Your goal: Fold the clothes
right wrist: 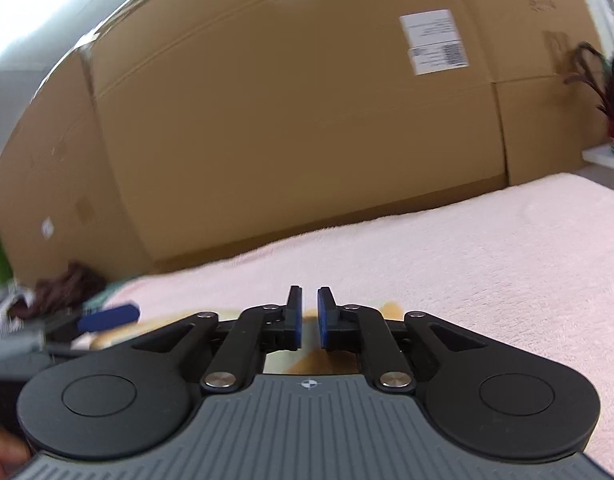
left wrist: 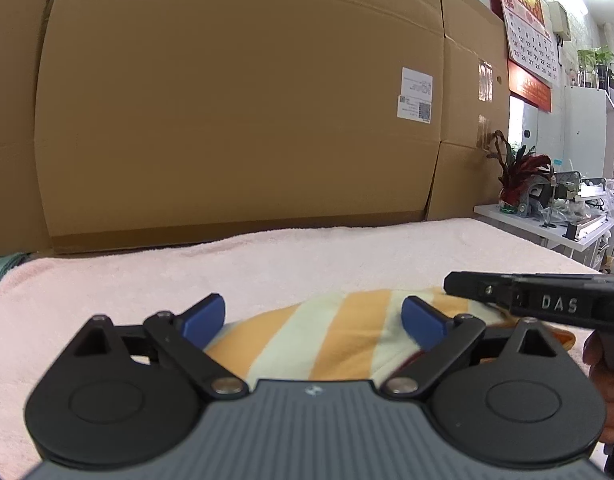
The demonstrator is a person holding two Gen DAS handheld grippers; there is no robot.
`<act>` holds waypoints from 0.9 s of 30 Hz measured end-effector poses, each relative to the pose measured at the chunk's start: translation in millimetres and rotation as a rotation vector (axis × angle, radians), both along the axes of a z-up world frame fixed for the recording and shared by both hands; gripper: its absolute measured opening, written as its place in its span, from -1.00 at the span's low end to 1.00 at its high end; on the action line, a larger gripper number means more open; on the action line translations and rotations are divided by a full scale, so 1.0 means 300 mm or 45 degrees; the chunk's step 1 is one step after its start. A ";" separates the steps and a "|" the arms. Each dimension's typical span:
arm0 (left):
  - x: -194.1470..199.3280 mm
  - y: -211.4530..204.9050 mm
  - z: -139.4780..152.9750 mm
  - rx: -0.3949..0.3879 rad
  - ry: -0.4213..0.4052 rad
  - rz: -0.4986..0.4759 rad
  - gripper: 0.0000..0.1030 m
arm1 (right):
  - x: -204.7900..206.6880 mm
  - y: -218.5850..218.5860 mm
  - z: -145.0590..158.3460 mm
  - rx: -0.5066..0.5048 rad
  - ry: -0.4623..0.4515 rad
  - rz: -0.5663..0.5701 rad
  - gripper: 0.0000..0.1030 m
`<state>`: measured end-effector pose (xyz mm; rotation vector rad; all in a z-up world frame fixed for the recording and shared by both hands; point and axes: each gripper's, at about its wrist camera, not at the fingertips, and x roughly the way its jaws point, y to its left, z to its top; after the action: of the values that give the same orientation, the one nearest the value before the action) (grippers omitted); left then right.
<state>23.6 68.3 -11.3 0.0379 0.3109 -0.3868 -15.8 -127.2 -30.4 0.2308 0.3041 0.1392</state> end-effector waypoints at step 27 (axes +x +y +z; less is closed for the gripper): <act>-0.178 0.100 -0.021 -0.136 -0.053 -0.103 0.93 | -0.186 -0.176 0.012 0.072 -0.015 -0.170 -0.29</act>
<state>-29.9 98.4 -17.5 -0.0458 0.2476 -0.4817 -71.7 -180.1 -26.8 0.3053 0.2723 0.0175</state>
